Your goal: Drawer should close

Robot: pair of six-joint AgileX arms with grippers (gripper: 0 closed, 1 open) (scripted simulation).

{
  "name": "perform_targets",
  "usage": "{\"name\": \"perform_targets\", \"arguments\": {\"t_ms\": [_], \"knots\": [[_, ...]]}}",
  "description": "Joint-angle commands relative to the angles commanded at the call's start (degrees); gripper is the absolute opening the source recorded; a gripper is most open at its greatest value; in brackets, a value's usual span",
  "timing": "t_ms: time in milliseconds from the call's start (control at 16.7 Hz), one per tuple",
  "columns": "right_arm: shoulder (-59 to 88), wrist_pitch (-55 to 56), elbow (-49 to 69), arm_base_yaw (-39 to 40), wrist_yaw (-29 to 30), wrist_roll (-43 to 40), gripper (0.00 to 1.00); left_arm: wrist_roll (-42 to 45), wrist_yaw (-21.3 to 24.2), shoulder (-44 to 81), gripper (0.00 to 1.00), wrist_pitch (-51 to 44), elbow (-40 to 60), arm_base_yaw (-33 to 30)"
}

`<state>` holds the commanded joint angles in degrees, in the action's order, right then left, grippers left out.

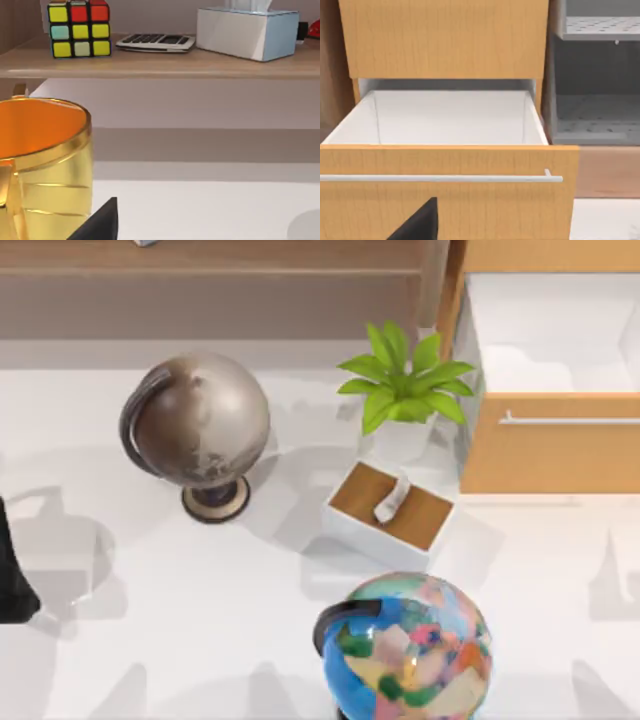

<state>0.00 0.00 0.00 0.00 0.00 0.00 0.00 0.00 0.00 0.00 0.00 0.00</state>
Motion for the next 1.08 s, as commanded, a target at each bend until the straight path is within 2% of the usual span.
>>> {"name": "perform_targets", "arguments": {"t_ms": [180,360,1080], "knots": [[0.8,0.3,0.6,-0.6,-0.4,0.0,1.00,0.0,0.0,0.0,1.00,0.0,0.0,0.0],[6.4,2.5,4.8,-4.7,-3.8,0.1,1.00,0.0,0.0,0.0,1.00,0.0,0.0,0.0],[55.1,19.5,36.3,-31.5,-31.5,0.8,1.00,0.0,0.0,0.0,1.00,0.0,0.0,0.0]]}}
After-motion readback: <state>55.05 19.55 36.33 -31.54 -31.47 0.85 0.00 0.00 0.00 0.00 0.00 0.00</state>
